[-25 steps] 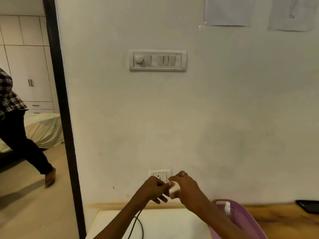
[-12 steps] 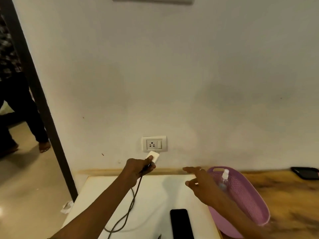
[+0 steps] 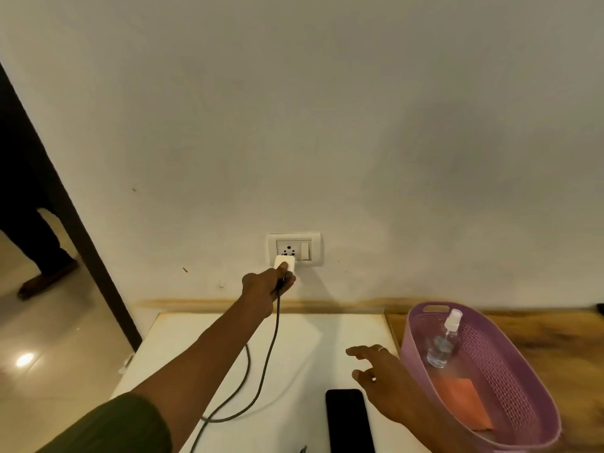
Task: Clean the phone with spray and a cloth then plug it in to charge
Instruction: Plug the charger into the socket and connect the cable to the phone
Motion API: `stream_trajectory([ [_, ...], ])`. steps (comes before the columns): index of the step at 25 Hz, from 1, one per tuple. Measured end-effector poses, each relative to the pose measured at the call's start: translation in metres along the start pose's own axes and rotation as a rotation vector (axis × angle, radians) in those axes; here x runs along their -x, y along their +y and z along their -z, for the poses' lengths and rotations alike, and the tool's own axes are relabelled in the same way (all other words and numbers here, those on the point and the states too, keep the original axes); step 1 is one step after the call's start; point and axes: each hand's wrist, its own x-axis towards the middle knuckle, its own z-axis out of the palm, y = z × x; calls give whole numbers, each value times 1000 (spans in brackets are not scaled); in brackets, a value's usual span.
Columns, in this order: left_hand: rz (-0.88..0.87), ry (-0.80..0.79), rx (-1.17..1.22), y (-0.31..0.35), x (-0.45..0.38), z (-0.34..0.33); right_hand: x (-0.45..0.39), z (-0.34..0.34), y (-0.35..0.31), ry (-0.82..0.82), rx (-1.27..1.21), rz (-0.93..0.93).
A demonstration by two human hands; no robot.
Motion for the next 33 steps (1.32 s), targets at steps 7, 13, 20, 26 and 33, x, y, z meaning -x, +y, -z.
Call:
stream_trajectory([
  [7, 20, -9, 20, -6, -12, -5, -10, -14, 14, -14, -32, -25],
  [13, -5, 29, 36, -8, -18, -11, -9, -20, 21, -12, -34, -24],
  [20, -63, 137, 4, -10, -20, -24, -15, -33, 30, 10, -58, -39],
  [26, -167, 234, -48, -17, -25, -32, -20, -51, 39, 75, -119, -62],
  [33, -72, 138, 35, -10, -15, -26, -14, -53, 32, 113, -8, -64],
])
